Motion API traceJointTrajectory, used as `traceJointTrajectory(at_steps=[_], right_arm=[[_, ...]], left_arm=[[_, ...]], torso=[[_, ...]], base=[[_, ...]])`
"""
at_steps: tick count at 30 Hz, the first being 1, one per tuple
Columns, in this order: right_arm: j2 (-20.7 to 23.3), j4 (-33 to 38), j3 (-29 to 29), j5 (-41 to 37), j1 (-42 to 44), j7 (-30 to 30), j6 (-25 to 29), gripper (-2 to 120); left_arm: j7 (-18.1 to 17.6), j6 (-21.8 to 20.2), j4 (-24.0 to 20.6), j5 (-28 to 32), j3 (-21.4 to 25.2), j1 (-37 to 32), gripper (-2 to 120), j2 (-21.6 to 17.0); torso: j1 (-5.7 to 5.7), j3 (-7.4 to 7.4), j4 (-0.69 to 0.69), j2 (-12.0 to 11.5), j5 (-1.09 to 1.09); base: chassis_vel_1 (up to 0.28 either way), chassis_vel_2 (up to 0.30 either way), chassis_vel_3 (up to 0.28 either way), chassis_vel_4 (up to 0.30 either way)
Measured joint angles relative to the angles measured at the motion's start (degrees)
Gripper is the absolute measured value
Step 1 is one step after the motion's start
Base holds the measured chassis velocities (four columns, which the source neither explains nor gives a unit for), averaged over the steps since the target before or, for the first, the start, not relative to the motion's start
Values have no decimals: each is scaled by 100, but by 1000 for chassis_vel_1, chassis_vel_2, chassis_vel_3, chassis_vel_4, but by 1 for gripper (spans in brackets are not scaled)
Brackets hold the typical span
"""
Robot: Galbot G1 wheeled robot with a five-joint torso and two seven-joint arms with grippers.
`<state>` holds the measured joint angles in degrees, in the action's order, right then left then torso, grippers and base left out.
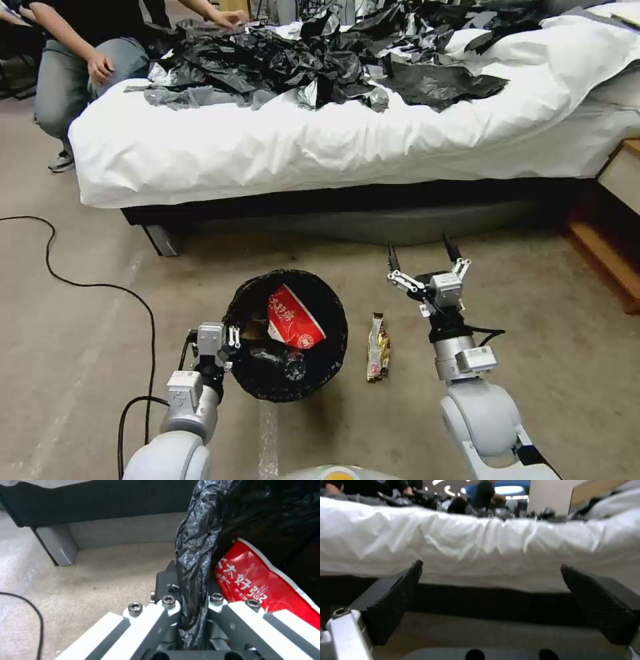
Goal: Pick up the trash bin, then pick up the garbage from the floor and place it into the trash bin.
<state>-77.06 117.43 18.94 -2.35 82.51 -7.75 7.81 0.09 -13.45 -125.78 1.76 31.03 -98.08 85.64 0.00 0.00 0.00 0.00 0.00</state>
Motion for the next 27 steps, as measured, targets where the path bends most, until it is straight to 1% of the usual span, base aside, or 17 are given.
traceJointTrajectory(at_steps=[1, 2, 3, 4, 5, 6, 8, 9, 11, 12, 14, 20, 27], right_arm=[[24, 0, -65, -140, -15, -60, -218, 100], [24, 0, -65, -140, -15, -60, -218, 100], [47, -4, -122, -269, -33, -112, -438, 100], [51, -5, -131, -291, -37, -120, -474, 100], [84, -37, -207, -499, -73, -187, -857, 100], [84, -37, -207, -499, -73, -187, -857, 100], [129, -121, -288, -764, -109, -238, -1278, 100], [129, -121, -288, -764, -109, -238, -1278, 100], [163, -233, -331, -831, -129, -243, -1546, 100], [163, -233, -331, -831, -129, -243, -1546, 100], [189, -328, -359, -828, -129, -243, -1788, 100], [218, -411, -394, -815, -103, -58, -1990, 100], [272, -501, -487, -919, -88, -32, -2271, 100]], left_arm=[[0, 0, 0, 0, 0, 0, 0, -1], [0, 0, 0, 0, 0, 0, 0, -1], [-2, 0, 0, 0, 3, 0, 0, -4], [-2, 0, 0, 0, 4, 0, 0, -4], [-3, 0, 0, 1, 10, -1, 0, -6], [-3, 0, 0, 1, 10, -1, 0, -6], [-4, 0, 0, 4, 11, 5, 0, -8], [-4, 0, 0, 4, 11, 5, 0, -8], [-4, 1, 3, 5, 9, 15, 0, -9], [-4, 1, 3, 5, 9, 15, 0, -9], [-4, 1, 23, 7, 8, 22, 0, -9], [-4, 2, 41, 11, 12, 28, 0, -12], [-4, 8, 55, 9, 8, 37, 0, -11]], torso=[[0, 0, 0, 0, 0], [0, 0, 0, 0, 0], [0, 0, 0, 0, 0], [0, 0, 0, 0, 0], [0, 0, 1, 0, 0], [0, 0, 1, 0, 0], [0, 0, 0, 0, 0], [0, 0, 0, 0, 0], [0, 0, 0, 0, 0], [0, 0, 0, 0, 0], [0, 0, 0, 0, 0], [0, 0, 0, 0, 0], [0, 0, 0, 0, 0]], base=[[0, 0, 0, 0], [0, 0, 0, 0], [0, 0, 0, 0], [0, 0, 0, 0], [0, 0, 0, 0], [0, 0, 0, 0], [0, 0, 0, 0], [0, 0, 0, 0], [0, 0, 0, 0], [0, 0, 0, 0], [0, 0, 0, 0], [0, 0, 0, 0], [0, 0, 0, 0]])
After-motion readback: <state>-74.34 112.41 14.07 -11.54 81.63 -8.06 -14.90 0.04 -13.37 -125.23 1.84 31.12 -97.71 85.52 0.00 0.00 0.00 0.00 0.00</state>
